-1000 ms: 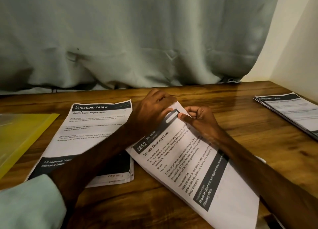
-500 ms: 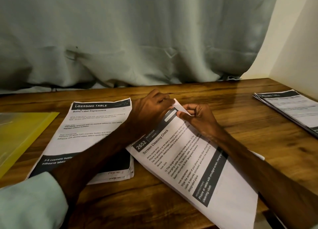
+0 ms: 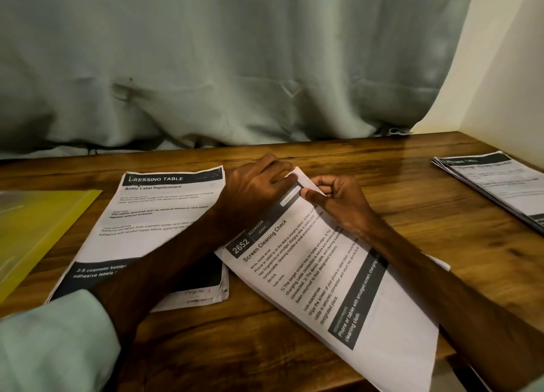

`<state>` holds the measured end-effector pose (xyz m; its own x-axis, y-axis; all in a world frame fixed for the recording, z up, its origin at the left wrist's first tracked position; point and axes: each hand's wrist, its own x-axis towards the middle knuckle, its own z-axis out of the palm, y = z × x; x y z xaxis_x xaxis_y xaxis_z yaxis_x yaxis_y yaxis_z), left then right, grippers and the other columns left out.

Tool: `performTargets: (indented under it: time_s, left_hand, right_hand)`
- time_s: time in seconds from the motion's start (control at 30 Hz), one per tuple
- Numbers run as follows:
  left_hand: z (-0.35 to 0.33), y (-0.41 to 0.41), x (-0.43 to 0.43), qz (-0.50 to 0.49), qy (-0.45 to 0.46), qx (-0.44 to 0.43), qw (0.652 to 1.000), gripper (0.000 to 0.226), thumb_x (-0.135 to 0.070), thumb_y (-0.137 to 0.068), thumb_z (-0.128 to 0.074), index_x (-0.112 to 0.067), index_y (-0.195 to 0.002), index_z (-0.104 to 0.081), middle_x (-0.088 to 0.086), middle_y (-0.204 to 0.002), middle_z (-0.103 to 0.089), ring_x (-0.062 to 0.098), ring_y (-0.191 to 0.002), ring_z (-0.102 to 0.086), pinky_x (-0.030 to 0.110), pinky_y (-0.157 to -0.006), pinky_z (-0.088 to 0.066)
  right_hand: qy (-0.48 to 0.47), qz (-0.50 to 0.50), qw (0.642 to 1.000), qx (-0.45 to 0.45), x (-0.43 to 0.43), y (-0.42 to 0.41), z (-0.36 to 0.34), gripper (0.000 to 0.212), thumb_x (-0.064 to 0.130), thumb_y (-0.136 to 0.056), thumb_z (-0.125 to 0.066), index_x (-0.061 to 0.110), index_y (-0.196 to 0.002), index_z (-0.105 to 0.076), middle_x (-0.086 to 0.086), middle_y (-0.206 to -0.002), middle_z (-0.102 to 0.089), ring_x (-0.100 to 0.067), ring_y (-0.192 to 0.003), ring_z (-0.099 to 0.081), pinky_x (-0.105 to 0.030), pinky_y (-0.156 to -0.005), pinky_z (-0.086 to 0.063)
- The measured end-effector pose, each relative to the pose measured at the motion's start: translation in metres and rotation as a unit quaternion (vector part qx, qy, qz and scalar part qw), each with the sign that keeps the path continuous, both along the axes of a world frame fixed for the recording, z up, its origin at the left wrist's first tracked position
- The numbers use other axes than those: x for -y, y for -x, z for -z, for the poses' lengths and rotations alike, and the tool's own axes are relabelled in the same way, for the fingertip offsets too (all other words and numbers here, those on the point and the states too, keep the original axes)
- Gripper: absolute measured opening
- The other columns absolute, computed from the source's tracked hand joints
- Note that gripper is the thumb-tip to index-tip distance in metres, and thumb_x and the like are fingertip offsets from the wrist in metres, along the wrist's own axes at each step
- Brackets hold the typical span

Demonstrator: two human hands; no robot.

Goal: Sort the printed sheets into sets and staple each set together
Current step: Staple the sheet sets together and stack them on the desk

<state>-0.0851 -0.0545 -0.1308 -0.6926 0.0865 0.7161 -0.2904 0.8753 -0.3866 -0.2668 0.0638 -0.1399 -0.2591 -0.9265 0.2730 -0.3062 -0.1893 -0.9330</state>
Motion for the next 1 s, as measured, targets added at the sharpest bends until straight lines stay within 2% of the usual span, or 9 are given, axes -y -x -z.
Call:
performTargets:
  time_s: [0.1, 0.27, 0.4, 0.47, 0.57, 0.7, 0.77, 0.9, 1.0]
  left_hand:
    - [-0.001, 0.002, -0.001, -0.004, -0.021, -0.011, 1.000, 0.022, -0.028, -0.091, -0.077, -0.012, -0.106, -0.075, 0.009, -0.118, -0.072, 0.026, -0.109, -0.063, 0.031, -0.071, -0.052]
    - [-0.007, 0.007, -0.007, 0.033, -0.031, -0.032, 0.998, 0.011, -0.017, -0.098, -0.064, -0.010, -0.099, -0.072, 0.007, -0.117, -0.070, 0.025, -0.110, -0.060, 0.027, -0.078, -0.040]
    - [-0.006, 0.009, -0.007, 0.062, -0.045, -0.003, 0.997, 0.015, -0.018, -0.095, -0.066, -0.006, -0.101, -0.072, 0.011, -0.108, -0.071, 0.030, -0.102, -0.063, 0.039, -0.084, -0.046]
    - [-0.004, 0.009, -0.007, 0.065, -0.069, 0.007, 0.995, 0.013, -0.021, -0.095, -0.067, -0.009, -0.099, -0.071, 0.008, -0.102, -0.072, 0.027, -0.097, -0.065, 0.039, -0.084, -0.045]
    - [-0.007, 0.010, -0.013, 0.051, -0.185, -0.011, 0.981, 0.013, -0.025, -0.099, -0.062, -0.015, -0.097, -0.070, 0.001, -0.094, -0.072, 0.019, -0.088, -0.065, 0.032, -0.087, -0.042]
    - [-0.017, 0.011, -0.018, 0.031, -0.365, -0.105, 0.924, 0.016, -0.019, -0.106, -0.050, -0.016, -0.108, -0.066, -0.007, -0.085, -0.074, 0.012, -0.078, -0.071, 0.035, -0.075, -0.056]
    - [-0.019, 0.011, -0.018, 0.016, -0.410, -0.111, 0.905, 0.012, -0.022, -0.104, -0.057, -0.020, -0.113, -0.065, -0.008, -0.085, -0.075, 0.004, -0.079, -0.072, 0.033, -0.075, -0.060]
    - [-0.018, 0.011, -0.019, -0.036, -0.438, -0.100, 0.893, 0.026, -0.032, -0.092, -0.076, -0.027, -0.114, -0.062, -0.014, -0.075, -0.070, -0.001, -0.071, -0.066, 0.030, -0.072, -0.059]
    - [-0.015, 0.013, -0.021, -0.033, -0.393, -0.110, 0.912, 0.031, -0.034, -0.085, -0.081, -0.026, -0.110, -0.065, -0.017, -0.084, -0.068, 0.006, -0.090, -0.063, 0.034, -0.078, -0.056]
  right_hand:
    - [-0.001, 0.002, 1.000, -0.006, 0.000, 0.000, 0.000, 0.012, 0.008, -0.096, -0.067, 0.007, -0.106, -0.074, -0.005, -0.093, -0.080, -0.024, -0.080, -0.078, -0.028, -0.065, -0.061]
    - [0.016, 0.006, 1.000, -0.002, 0.002, 0.003, 0.001, 0.011, 0.005, -0.095, -0.068, 0.006, -0.103, -0.075, -0.006, -0.092, -0.080, -0.019, -0.077, -0.076, -0.025, -0.064, -0.058]
    - [0.026, 0.006, 0.999, 0.024, 0.003, 0.004, 0.002, 0.013, -0.002, -0.094, -0.067, 0.008, -0.097, -0.075, -0.006, -0.089, -0.079, -0.014, -0.074, -0.073, -0.023, -0.064, -0.057]
    - [0.028, 0.002, 0.999, 0.034, 0.003, 0.004, 0.003, 0.014, -0.003, -0.094, -0.066, 0.008, -0.097, -0.074, -0.002, -0.087, -0.079, -0.011, -0.072, -0.073, -0.021, -0.063, -0.055]
    - [0.031, 0.004, 0.999, 0.036, 0.002, 0.004, 0.002, 0.013, -0.003, -0.094, -0.065, 0.003, -0.101, -0.074, -0.003, -0.087, -0.079, -0.011, -0.073, -0.073, -0.020, -0.063, -0.056]
    - [0.029, 0.005, 1.000, 0.006, 0.002, 0.006, 0.002, 0.014, 0.002, -0.095, -0.067, 0.002, -0.107, -0.074, -0.005, -0.093, -0.080, -0.015, -0.076, -0.075, -0.022, -0.064, -0.056]
    - [0.023, 0.008, 1.000, -0.009, 0.002, 0.006, 0.002, 0.014, 0.004, -0.095, -0.067, 0.003, -0.108, -0.074, -0.005, -0.093, -0.080, -0.016, -0.076, -0.075, -0.023, -0.064, -0.056]
    - [0.026, 0.009, 0.999, -0.023, 0.002, 0.004, 0.003, 0.012, 0.005, -0.095, -0.068, 0.007, -0.105, -0.075, -0.003, -0.091, -0.080, -0.015, -0.074, -0.074, -0.024, -0.064, -0.056]
    - [0.028, 0.009, 0.999, -0.025, 0.001, 0.003, 0.002, 0.012, 0.005, -0.095, -0.067, 0.007, -0.105, -0.075, -0.005, -0.092, -0.080, -0.018, -0.077, -0.075, -0.026, -0.066, -0.059]
